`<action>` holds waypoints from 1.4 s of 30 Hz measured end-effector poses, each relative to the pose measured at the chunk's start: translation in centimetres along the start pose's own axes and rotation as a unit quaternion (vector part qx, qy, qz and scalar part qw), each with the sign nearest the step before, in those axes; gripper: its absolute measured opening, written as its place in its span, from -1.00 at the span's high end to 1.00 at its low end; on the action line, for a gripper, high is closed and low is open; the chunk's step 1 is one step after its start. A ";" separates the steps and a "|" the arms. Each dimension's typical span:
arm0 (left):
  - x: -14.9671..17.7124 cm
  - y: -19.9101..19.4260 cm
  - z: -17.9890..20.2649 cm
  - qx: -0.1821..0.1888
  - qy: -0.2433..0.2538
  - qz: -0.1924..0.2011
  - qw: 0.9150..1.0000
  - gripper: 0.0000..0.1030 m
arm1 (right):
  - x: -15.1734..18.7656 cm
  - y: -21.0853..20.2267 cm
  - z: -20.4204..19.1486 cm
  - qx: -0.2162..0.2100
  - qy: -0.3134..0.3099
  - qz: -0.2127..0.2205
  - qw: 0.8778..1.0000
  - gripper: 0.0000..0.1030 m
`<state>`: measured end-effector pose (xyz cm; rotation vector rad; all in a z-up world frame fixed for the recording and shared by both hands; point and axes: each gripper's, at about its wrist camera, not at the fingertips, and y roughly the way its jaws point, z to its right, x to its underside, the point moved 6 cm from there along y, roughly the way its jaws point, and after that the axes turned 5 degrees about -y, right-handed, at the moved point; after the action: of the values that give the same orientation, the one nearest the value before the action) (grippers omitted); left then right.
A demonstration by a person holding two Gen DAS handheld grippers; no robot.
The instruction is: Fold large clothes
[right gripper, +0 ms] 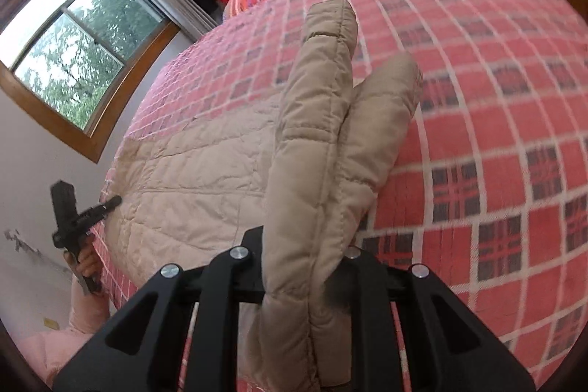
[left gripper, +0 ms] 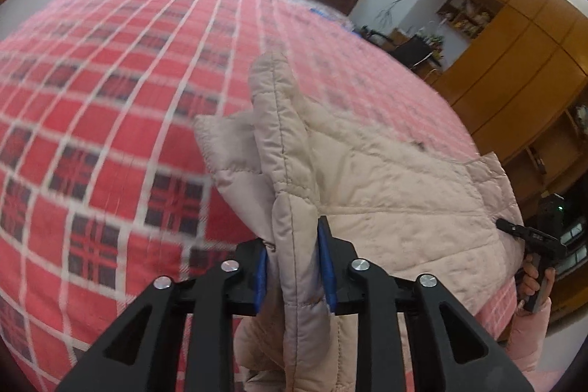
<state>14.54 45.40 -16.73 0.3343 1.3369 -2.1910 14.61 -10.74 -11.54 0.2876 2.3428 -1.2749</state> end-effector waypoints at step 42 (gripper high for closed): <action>4.7 -0.9 6.4 -0.099 0.123 -0.050 0.986 -0.24 | 7.2 0.2 -5.5 0.069 -0.039 -0.066 0.995 0.04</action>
<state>10.59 38.56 -15.21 0.4825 1.7254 -2.1270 6.80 -6.23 -12.60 0.1249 2.2451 -1.4866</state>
